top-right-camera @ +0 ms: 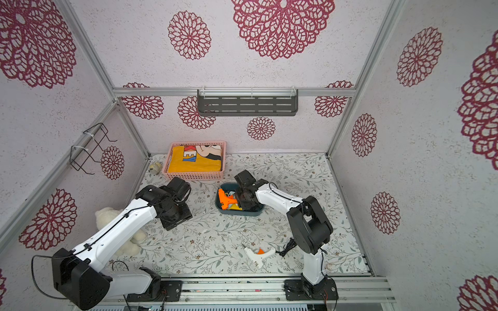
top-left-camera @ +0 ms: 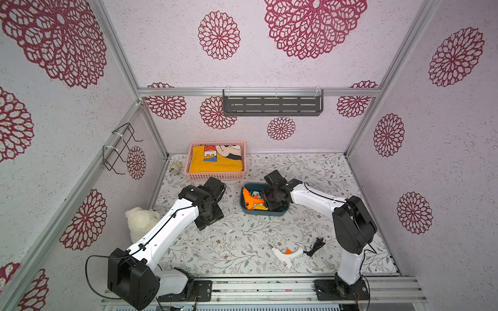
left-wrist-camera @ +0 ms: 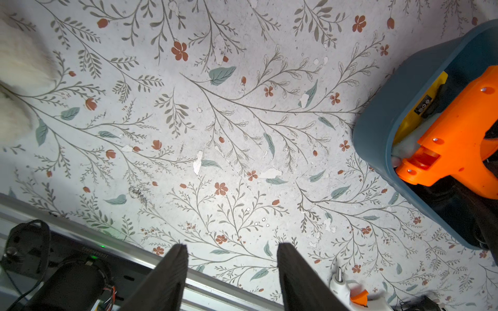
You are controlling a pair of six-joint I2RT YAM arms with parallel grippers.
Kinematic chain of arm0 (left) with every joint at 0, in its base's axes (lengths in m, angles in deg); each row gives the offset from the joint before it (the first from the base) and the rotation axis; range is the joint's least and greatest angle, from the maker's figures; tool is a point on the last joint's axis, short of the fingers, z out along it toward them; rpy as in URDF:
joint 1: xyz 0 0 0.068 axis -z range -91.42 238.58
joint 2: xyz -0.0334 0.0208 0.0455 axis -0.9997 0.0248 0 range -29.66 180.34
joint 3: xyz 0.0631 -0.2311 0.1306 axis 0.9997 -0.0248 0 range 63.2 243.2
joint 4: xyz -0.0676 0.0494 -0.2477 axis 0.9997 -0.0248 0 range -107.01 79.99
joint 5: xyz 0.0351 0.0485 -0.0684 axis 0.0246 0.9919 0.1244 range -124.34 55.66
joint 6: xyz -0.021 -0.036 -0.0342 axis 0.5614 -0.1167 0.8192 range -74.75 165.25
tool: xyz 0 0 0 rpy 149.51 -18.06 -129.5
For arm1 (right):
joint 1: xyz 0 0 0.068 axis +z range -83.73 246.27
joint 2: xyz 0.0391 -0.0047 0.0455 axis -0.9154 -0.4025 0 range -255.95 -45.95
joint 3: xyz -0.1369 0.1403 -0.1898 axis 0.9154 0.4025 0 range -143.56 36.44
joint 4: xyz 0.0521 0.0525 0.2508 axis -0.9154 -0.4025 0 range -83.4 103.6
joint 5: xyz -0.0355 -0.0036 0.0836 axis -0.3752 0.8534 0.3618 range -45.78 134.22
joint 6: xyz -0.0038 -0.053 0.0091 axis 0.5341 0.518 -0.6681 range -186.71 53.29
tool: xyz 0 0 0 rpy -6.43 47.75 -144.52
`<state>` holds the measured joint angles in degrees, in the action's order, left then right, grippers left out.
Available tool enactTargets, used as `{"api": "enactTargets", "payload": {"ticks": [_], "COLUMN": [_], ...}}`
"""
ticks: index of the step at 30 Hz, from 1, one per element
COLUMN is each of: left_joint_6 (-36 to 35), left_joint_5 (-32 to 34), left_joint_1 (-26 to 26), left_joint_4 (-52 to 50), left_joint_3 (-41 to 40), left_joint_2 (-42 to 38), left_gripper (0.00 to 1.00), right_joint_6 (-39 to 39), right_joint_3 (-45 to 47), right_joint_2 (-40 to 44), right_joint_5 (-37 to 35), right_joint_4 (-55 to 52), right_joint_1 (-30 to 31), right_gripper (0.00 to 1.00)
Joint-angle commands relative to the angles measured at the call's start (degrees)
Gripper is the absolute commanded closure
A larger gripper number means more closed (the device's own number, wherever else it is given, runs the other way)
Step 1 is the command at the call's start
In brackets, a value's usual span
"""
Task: Put the hot melt glue gun into the storage box
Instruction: Place the hot melt adhesive gun in the storage box.
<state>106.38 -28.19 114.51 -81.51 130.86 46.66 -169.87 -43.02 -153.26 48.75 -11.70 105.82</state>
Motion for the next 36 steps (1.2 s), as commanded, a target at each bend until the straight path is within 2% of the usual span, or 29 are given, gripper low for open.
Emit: {"api": "enactTargets", "payload": {"ticks": [1,3,8,16,28,32,36], "left_joint_6": [0.2,0.1,-0.1,-0.6,-1.2,-2.2,-2.4], "left_joint_5": [1.0,1.0,0.7,0.3,-0.1,-0.4,-1.1], "left_joint_1": [-0.5,-0.5,-0.6,-0.5,-0.5,0.7,5.0], "left_joint_4": [-0.6,-0.6,-0.2,-0.1,-0.6,-0.7,-1.1], "left_joint_3": [-0.6,-0.6,-0.3,0.9,3.9,5.5,7.6], "left_joint_2": [-1.0,-0.9,-0.2,1.4,3.3,4.0,6.4], "left_gripper": [0.39,0.40,0.39,0.39,0.38,0.38,0.38], "right_joint_6": [-1.5,-1.4,-1.2,0.7,10.1,14.9,20.6], "right_joint_3": [0.7,1.9,4.4,5.0,0.2,3.7,10.5], "right_joint_2": [0.5,1.3,3.6,6.9,12.7,18.9,28.4], "right_joint_5": [0.9,0.9,0.4,-0.8,-2.0,-2.5,-6.3], "right_joint_4": [0.7,0.8,1.0,0.7,-3.2,-6.0,-9.1], "right_joint_1": [0.0,-0.1,-0.6,-0.9,-0.7,-0.7,-1.0], "right_gripper": [0.78,0.69,0.58,0.34,0.21,0.20,0.21]}}
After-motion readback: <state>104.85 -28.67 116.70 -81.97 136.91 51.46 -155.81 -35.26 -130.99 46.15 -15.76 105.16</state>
